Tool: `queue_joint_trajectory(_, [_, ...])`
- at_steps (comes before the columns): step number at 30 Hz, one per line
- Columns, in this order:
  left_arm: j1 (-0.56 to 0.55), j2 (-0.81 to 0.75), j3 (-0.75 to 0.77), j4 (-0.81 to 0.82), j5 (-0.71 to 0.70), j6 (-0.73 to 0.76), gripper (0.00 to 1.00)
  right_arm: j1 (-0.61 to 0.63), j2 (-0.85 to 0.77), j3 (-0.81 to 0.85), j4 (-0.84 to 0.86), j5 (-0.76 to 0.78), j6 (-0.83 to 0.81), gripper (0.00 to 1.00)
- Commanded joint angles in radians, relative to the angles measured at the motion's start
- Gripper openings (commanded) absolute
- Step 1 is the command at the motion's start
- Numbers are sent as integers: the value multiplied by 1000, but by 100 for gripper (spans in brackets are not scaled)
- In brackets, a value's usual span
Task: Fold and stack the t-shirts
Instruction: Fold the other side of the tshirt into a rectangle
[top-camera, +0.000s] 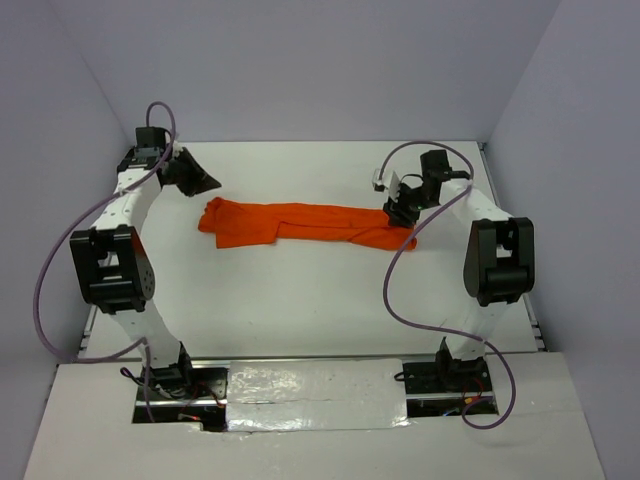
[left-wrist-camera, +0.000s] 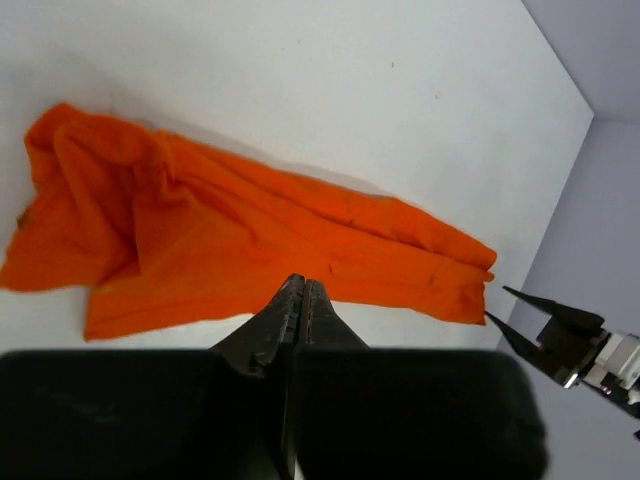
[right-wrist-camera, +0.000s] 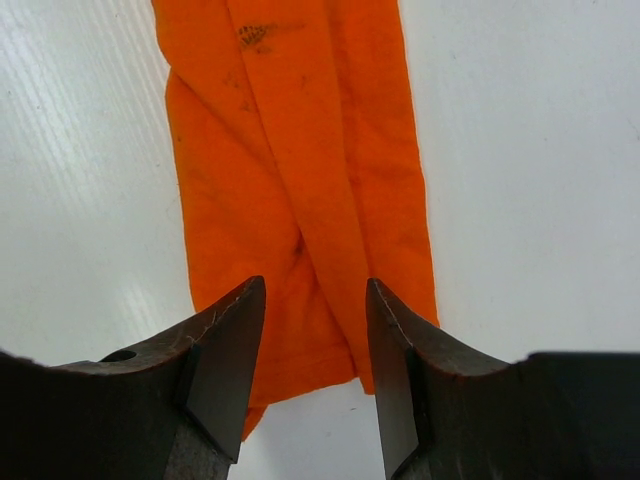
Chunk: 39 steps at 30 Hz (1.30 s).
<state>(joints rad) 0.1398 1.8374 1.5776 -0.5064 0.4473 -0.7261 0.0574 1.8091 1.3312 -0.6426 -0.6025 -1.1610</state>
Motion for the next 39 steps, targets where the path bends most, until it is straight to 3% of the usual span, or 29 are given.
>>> queue_joint_trajectory(1, [3,-113,-97,-21,-16,45,1,9,-37,14,11,-29,14,52])
queue_joint_trajectory(3, [-2,-151,-180,-55,-62,59,2,9,-51,-10,18,-36,26,52])
queue_joint_trajectory(6, [-8,-226,-287,-129,-140,82,22,9,-85,-59,34,-46,34,52])
queue_joint_trajectory(8, [-11,-277,-364,-147,-173,102,42,9,-108,-85,44,-54,43,52])
queue_joint_trajectory(10, [-11,-293,-399,-153,-182,129,53,9,-123,-96,44,-59,50,52])
queue_joint_trajectory(13, [-11,-293,-461,-97,-177,163,58,9,-145,-119,55,-77,70,52])
queue_joint_trajectory(24, [-25,-104,-446,92,-163,200,55,9,-205,-185,80,-80,103,52])
queue_joint_trajectory(31, [-26,-21,-384,105,-179,232,53,5,-211,-188,77,-80,110,52])
queue_joint_trajectory(39, [-66,0,-383,62,-309,287,51,-1,-218,-187,81,-97,129,52])
